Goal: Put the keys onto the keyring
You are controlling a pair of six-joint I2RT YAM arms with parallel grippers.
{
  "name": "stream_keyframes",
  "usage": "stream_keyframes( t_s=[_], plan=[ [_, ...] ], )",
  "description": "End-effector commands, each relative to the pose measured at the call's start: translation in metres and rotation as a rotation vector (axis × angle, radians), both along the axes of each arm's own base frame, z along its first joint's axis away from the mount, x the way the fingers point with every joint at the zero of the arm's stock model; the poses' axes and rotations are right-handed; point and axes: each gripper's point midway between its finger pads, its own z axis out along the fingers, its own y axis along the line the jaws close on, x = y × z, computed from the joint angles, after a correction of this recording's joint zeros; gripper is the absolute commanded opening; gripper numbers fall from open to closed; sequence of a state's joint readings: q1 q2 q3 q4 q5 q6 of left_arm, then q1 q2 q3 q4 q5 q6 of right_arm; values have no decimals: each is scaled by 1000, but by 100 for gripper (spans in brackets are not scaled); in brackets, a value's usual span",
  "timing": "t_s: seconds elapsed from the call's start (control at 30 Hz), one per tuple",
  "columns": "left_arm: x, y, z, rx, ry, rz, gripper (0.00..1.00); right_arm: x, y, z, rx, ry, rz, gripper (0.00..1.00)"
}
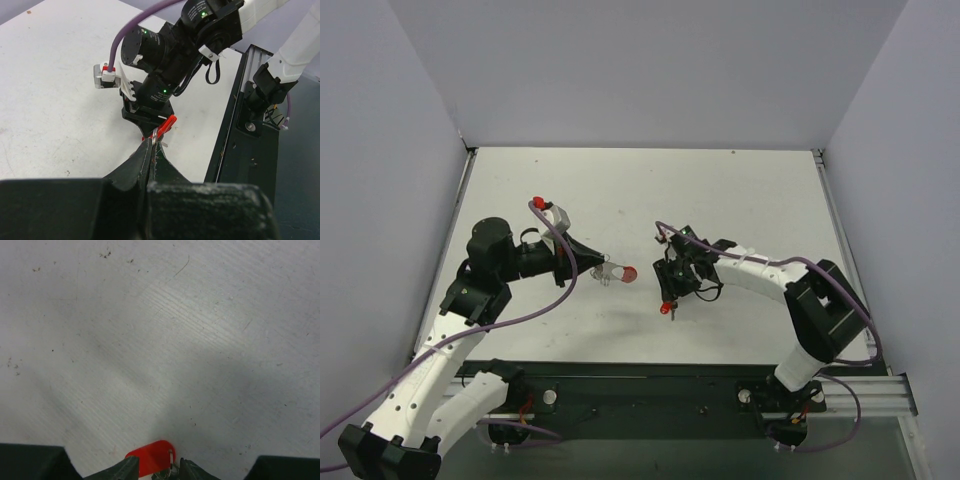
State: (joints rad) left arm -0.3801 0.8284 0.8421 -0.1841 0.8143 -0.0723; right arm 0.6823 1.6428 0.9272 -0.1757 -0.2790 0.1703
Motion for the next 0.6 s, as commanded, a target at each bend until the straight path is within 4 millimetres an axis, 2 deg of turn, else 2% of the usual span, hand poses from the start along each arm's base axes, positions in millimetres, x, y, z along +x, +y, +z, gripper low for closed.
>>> stream_keyframes(
  t_s=[0.0, 0.17, 0.57],
  plan=[
    [-1, -2, 23, -23, -74, -9, 0, 7, 2, 27, 40, -80, -23, 43],
    [0, -2, 21, -21, -70, -12, 0, 5, 1, 29, 41, -74, -22, 46],
    [0, -2, 18, -16, -67, -10, 0, -1, -3, 9, -26, -37, -15, 36]
  ],
)
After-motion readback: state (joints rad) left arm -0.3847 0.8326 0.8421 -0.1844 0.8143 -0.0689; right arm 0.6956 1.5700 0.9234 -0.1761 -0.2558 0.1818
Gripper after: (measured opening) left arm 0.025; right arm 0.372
